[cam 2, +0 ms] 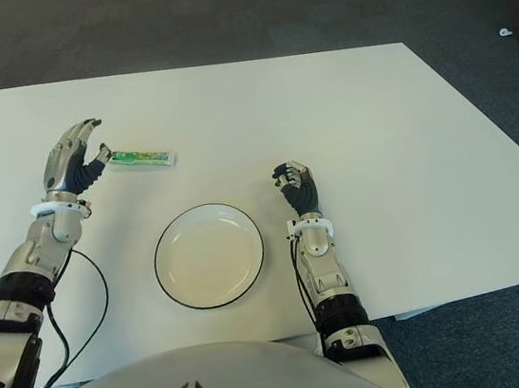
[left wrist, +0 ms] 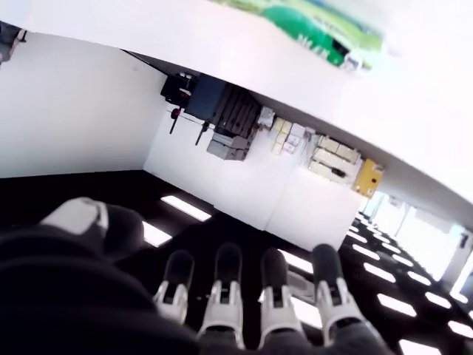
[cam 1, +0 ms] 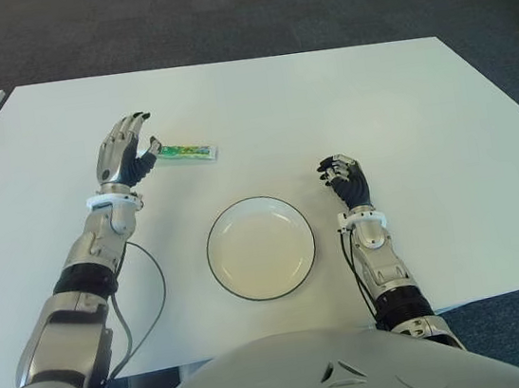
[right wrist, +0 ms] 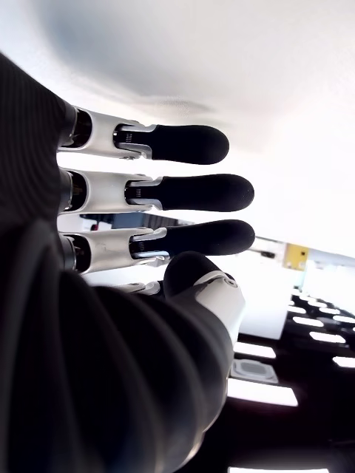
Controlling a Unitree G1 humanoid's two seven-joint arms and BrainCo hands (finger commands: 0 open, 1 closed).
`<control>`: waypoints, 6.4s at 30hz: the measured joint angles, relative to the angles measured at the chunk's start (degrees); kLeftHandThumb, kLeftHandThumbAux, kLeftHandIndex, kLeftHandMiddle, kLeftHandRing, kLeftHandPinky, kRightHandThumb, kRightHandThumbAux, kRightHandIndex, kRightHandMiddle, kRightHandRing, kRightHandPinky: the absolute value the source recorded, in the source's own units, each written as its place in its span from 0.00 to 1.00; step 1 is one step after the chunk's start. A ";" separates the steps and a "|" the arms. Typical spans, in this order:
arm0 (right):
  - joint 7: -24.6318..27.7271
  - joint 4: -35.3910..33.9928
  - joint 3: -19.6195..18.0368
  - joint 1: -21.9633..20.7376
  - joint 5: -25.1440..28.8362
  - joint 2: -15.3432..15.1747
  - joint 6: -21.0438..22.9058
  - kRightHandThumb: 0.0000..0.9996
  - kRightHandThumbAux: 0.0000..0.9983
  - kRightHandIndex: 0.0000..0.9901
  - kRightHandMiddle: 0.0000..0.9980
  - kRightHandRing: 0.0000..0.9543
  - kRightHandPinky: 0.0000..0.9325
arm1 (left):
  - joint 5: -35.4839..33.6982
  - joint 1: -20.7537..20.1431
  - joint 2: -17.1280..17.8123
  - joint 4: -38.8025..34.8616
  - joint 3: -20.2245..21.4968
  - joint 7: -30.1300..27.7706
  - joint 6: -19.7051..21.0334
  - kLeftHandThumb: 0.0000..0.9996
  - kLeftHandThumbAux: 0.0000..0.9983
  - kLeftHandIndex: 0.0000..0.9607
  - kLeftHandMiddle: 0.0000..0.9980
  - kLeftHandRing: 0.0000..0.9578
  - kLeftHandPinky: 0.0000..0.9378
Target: Put the toothpaste on the table into the plate.
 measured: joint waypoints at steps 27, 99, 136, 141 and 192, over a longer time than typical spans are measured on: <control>-0.39 -0.19 0.04 0.66 -0.25 -0.14 -1.69 0.71 0.73 0.43 0.50 0.54 0.57 | 8.27 -17.14 3.65 22.70 -17.09 2.28 -3.59 0.53 0.19 0.00 0.00 0.00 0.00; -0.47 -7.02 -0.12 5.85 0.06 0.32 -1.58 0.71 0.73 0.43 0.50 0.54 0.58 | 6.53 -25.09 -3.71 35.46 -27.58 -27.65 14.37 0.51 0.31 0.00 0.00 0.00 0.05; -0.56 -8.09 0.03 6.46 -0.78 -0.30 -0.16 0.71 0.73 0.43 0.49 0.53 0.56 | -4.86 -21.78 -4.86 34.33 -14.64 -27.25 14.05 0.71 0.42 0.58 0.64 0.67 0.68; -0.55 -8.07 0.03 6.43 -0.82 -0.33 -0.11 0.71 0.73 0.43 0.50 0.53 0.57 | -5.39 -21.48 -4.71 34.22 -13.75 -26.31 13.16 0.72 0.46 0.65 0.73 0.77 0.73; -0.48 -7.95 0.10 5.23 -0.68 -0.32 1.42 0.71 0.73 0.43 0.50 0.53 0.56 | -5.95 -21.34 -3.09 33.14 -14.07 -31.26 5.58 0.72 0.66 0.50 0.79 0.81 0.72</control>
